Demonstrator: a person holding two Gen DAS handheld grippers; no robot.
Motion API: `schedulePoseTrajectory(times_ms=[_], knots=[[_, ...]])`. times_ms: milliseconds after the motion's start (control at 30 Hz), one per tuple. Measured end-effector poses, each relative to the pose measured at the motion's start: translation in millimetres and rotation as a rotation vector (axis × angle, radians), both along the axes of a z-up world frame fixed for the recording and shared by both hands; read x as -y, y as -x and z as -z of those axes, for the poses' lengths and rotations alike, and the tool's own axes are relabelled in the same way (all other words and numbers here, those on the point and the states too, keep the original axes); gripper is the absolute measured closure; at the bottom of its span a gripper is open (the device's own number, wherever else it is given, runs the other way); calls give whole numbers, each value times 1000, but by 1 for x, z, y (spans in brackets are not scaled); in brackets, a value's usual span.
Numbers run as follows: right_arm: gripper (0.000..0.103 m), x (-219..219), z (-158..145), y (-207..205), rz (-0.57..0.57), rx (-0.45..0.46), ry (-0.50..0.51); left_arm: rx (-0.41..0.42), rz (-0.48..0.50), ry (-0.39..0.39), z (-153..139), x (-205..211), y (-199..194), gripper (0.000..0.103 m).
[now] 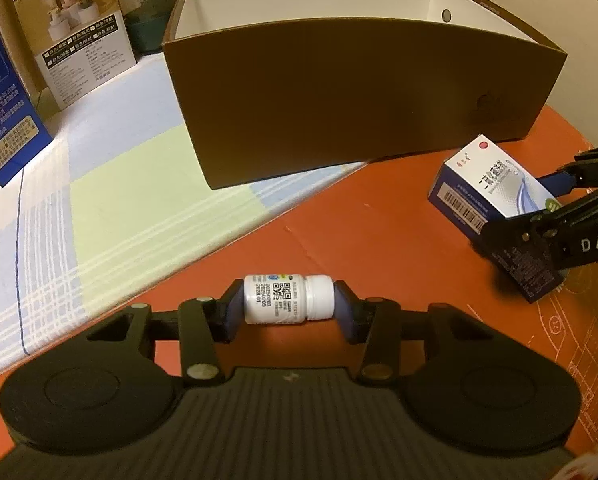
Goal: Organize rigid objects
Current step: 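Grasp the blue-white medicine box with the right gripper while the left gripper grasps the white pill bottle, then carry the pill bottle and medicine box over the brown box with both tools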
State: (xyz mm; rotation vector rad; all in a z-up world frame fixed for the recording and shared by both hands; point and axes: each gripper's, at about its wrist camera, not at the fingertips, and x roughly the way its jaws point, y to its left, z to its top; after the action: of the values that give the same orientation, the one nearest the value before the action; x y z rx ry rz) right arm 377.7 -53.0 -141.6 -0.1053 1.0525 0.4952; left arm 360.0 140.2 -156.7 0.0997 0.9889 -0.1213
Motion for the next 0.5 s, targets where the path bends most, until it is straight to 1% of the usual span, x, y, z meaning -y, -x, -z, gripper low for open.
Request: schedulePoseTrajectory(times_ms=[233, 300, 400, 500], knots=[[40, 0, 0, 10, -22, 9, 8, -11, -16, 24, -1, 16, 14, 62], [40, 0, 0, 11, -27, 7, 8, -16, -13, 38, -2, 24, 21, 62], [40, 1, 0, 13, -39, 5, 11, -18, -1, 32, -2, 37, 33, 62], [40, 2, 0, 15, -51, 0, 16, -33, -8, 42, -3, 45, 43, 62]])
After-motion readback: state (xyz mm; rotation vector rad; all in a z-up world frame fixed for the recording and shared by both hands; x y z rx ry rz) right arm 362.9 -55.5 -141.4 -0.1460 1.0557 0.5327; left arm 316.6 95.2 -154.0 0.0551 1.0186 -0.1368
